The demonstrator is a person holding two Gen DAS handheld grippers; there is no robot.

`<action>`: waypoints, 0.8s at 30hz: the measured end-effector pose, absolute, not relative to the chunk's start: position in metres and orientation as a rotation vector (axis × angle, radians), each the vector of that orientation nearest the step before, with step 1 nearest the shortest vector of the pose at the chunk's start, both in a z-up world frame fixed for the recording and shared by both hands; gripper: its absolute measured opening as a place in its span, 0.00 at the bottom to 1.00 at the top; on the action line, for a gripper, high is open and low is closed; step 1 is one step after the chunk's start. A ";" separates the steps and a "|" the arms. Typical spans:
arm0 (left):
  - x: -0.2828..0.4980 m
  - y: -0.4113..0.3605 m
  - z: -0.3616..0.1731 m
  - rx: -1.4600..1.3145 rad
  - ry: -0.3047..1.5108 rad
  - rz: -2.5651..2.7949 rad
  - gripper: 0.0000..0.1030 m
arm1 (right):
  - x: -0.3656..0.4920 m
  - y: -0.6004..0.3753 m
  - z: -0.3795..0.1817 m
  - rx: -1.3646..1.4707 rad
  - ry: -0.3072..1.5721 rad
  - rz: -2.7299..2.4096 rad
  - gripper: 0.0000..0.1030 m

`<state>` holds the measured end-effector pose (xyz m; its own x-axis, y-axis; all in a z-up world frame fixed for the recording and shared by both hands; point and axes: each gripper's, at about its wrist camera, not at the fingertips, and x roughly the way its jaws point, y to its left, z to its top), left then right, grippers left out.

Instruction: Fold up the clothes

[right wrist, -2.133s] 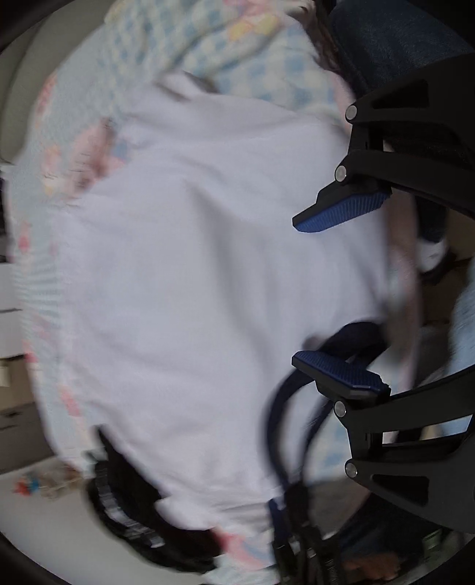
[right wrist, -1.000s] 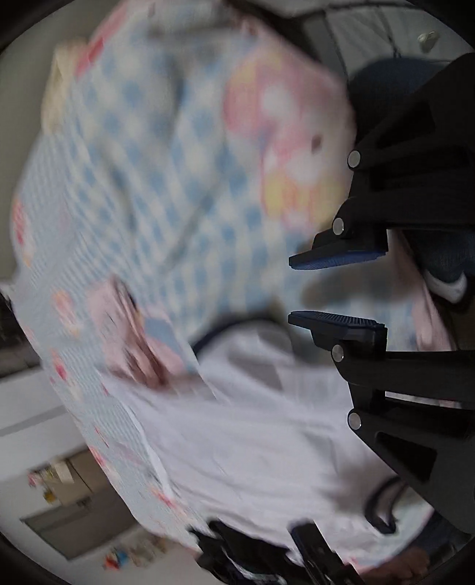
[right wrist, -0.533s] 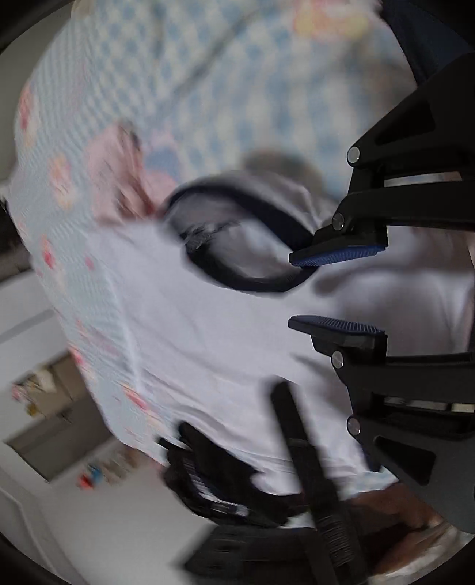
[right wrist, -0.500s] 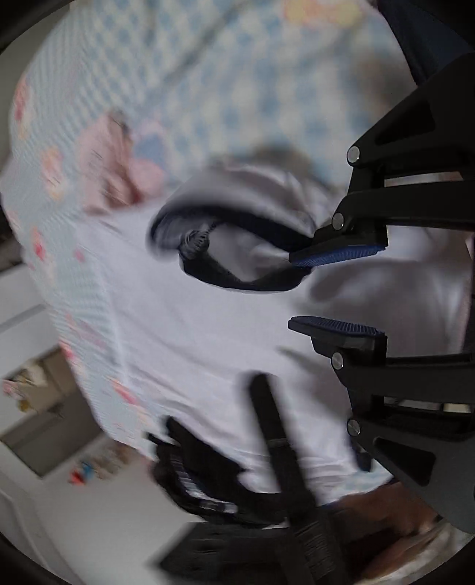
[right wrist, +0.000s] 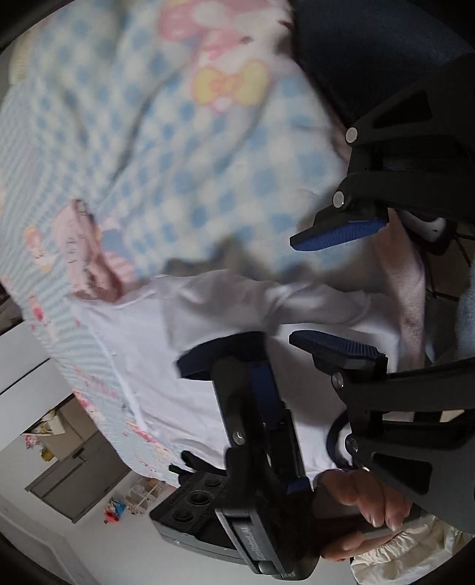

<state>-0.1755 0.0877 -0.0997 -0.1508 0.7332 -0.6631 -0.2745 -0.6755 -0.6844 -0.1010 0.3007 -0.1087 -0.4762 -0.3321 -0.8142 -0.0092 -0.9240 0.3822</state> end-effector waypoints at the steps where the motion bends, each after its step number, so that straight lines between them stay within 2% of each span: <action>1: -0.174 0.085 -0.095 -1.424 -0.521 1.933 0.01 | -0.101 0.301 -0.109 1.501 -0.492 -2.506 0.46; 3: -0.173 0.077 -0.085 -1.390 -0.498 2.006 0.01 | -0.100 0.298 -0.111 1.527 -0.445 -2.532 0.46; 7: -0.175 0.042 -0.050 -1.279 -0.562 2.141 0.01 | -0.100 0.292 -0.114 1.579 -0.348 -2.580 0.43; 16: -0.165 0.031 -0.055 -1.291 -0.484 2.164 0.04 | -0.089 0.287 -0.108 1.603 -0.203 -2.641 0.45; 17: -0.163 0.032 -0.056 -1.286 -0.475 2.155 0.07 | -0.088 0.286 -0.107 1.588 -0.216 -2.629 0.45; 19: -0.159 0.033 -0.057 -1.276 -0.458 2.137 0.23 | -0.086 0.287 -0.105 1.579 -0.220 -2.624 0.45; 20: -0.157 0.034 -0.058 -1.271 -0.450 2.127 0.40 | -0.086 0.288 -0.103 1.567 -0.238 -2.618 0.45; 21: -0.156 0.035 -0.059 -1.266 -0.441 2.118 0.48 | -0.085 0.290 -0.100 1.547 -0.270 -2.607 0.45; 24: -0.155 0.040 -0.063 -1.271 -0.417 2.092 0.49 | -0.086 0.293 -0.094 1.503 -0.324 -2.591 0.45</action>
